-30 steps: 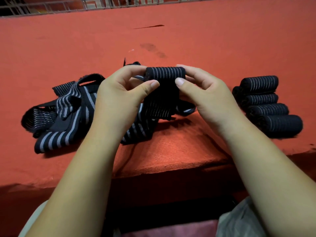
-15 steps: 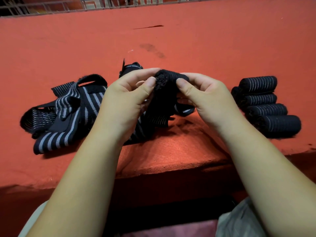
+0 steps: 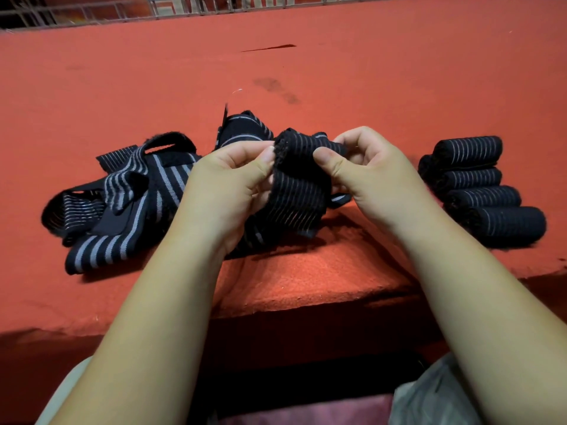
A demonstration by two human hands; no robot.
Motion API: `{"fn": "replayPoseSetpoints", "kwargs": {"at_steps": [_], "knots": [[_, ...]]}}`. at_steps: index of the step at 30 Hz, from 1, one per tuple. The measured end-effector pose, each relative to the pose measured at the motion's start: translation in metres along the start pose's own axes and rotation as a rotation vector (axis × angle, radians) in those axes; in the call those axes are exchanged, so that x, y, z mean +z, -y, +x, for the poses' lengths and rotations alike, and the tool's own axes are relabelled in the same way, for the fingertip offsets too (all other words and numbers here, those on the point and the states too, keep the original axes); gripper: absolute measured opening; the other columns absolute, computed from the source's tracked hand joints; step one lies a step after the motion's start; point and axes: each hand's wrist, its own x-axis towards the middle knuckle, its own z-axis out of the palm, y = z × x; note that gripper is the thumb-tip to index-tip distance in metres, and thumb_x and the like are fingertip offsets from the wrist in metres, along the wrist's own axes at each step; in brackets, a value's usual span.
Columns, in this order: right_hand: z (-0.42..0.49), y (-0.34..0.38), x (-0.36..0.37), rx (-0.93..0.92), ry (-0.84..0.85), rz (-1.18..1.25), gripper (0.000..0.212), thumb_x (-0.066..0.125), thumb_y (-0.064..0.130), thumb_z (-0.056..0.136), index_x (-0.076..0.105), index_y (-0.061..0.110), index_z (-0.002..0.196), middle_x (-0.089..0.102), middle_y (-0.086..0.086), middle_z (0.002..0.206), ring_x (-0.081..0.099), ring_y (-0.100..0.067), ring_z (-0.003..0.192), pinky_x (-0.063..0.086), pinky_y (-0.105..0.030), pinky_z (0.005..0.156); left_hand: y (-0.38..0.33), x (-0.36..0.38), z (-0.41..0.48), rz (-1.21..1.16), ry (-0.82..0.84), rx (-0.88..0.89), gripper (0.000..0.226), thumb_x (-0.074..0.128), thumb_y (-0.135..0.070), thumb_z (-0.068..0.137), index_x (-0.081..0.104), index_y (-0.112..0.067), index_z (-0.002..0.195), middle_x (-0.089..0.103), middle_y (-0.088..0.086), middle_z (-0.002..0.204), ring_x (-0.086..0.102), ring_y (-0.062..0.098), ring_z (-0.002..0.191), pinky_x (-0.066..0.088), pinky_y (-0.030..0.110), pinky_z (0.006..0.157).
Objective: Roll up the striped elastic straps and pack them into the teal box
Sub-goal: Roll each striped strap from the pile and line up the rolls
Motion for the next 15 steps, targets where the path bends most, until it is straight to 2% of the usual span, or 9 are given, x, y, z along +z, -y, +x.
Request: {"fn": "replayPoseSetpoints", "kwargs": {"at_steps": [2,5,6,9,12,15], "knots": [[0.000,0.000,0.000,-0.007,0.011,0.002,0.027,0.082,0.044,0.089,0.064,0.027,0.097,0.067,-0.002,0.077,0.065,-0.024,0.069,0.060,-0.061,0.072,-0.002,0.002,-0.001,-0.005,0.003,-0.020,0.014,0.071,-0.021,0.105,0.083,-0.013,0.107,0.077,0.001,0.090,0.067,0.012,0.079,0.058,0.022,0.067],[0.001,0.002,-0.004,-0.017,0.007,0.015,0.027,0.084,0.035,0.093,0.060,0.024,0.097,0.067,0.006,0.076,0.062,-0.017,0.065,0.061,-0.052,0.066,-0.009,0.002,-0.005,0.001,0.041,-0.023,0.025,0.066,-0.031,0.108,0.079,-0.011,0.103,0.075,-0.007,0.076,0.067,0.003,0.063,0.053,0.015,0.059],[0.001,0.002,-0.005,-0.020,-0.003,0.006,0.028,0.084,0.033,0.093,0.058,0.023,0.097,0.066,0.007,0.077,0.062,-0.016,0.065,0.061,-0.049,0.065,-0.011,0.002,-0.006,0.006,0.068,-0.020,0.029,0.066,-0.035,0.107,0.079,-0.010,0.105,0.077,-0.006,0.077,0.072,0.006,0.064,0.056,0.017,0.061],[-0.001,0.001,-0.004,-0.038,-0.043,-0.073,0.034,0.088,0.034,0.089,0.057,0.021,0.095,0.070,0.005,0.086,0.068,-0.015,0.073,0.064,-0.049,0.070,-0.013,0.002,-0.009,0.103,0.103,0.017,0.030,0.075,-0.038,0.100,0.082,-0.011,0.111,0.084,0.006,0.097,0.083,0.022,0.094,0.065,0.033,0.088],[-0.004,0.002,-0.001,-0.061,-0.061,-0.097,0.036,0.091,0.033,0.086,0.057,0.023,0.091,0.073,0.005,0.090,0.068,-0.007,0.076,0.062,-0.038,0.068,-0.009,0.003,-0.008,0.114,0.060,0.027,0.021,0.080,-0.025,0.097,0.081,-0.013,0.114,0.084,0.007,0.101,0.082,0.021,0.099,0.065,0.037,0.095],[-0.004,0.002,0.002,-0.056,-0.083,-0.031,0.022,0.083,0.037,0.093,0.064,0.025,0.093,0.075,0.006,0.090,0.072,-0.013,0.080,0.063,-0.042,0.073,-0.005,0.001,-0.005,0.128,0.028,0.066,0.026,0.083,-0.024,0.095,0.081,-0.017,0.121,0.083,0.003,0.112,0.079,0.021,0.111,0.061,0.047,0.104]]}}
